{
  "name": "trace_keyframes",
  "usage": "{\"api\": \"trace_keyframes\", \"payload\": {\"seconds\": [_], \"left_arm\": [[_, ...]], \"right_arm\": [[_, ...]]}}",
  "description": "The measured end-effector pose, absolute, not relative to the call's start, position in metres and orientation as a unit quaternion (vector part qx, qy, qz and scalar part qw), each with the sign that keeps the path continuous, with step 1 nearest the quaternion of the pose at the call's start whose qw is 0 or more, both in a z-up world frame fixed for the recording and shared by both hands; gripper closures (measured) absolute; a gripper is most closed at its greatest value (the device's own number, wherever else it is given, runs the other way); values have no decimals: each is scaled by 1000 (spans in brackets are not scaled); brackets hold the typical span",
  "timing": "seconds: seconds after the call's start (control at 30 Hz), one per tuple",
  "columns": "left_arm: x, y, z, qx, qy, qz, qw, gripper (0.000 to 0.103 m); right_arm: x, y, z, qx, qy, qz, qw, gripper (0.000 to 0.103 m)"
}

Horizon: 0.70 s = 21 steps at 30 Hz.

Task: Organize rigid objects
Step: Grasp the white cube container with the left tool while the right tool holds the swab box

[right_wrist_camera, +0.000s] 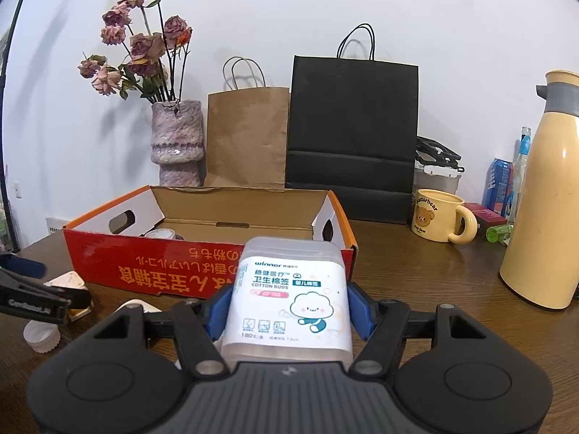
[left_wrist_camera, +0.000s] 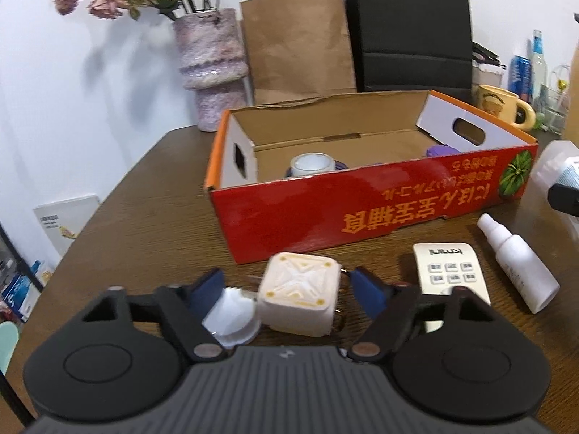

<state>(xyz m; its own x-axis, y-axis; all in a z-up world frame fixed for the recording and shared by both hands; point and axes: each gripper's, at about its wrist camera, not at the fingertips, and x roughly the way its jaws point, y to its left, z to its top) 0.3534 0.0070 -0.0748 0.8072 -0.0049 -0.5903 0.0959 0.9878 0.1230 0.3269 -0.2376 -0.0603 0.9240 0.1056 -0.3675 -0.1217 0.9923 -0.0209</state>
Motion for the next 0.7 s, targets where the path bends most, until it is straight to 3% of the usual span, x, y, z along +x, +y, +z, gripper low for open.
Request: {"api": "trace_keyframes", "payload": {"seconds": [0.03, 0.5, 0.53, 0.6, 0.7], "left_arm": [[354, 6, -76, 75, 311, -29, 947, 34], [347, 4, -75, 75, 289, -24, 954, 35], [345, 5, -74, 74, 284, -22, 956, 54], [344, 5, -71, 70, 280, -11, 957, 60], [344, 8, -70, 59, 283, -8, 957, 61]], "right_arm": [[327, -237, -60, -22, 186, 59, 981, 38], [327, -234, -60, -25, 185, 60, 981, 38], [327, -234, -60, -25, 185, 60, 981, 38], [326, -233, -60, -26, 184, 60, 981, 38], [326, -232, -61, -27, 184, 60, 981, 38]]}}
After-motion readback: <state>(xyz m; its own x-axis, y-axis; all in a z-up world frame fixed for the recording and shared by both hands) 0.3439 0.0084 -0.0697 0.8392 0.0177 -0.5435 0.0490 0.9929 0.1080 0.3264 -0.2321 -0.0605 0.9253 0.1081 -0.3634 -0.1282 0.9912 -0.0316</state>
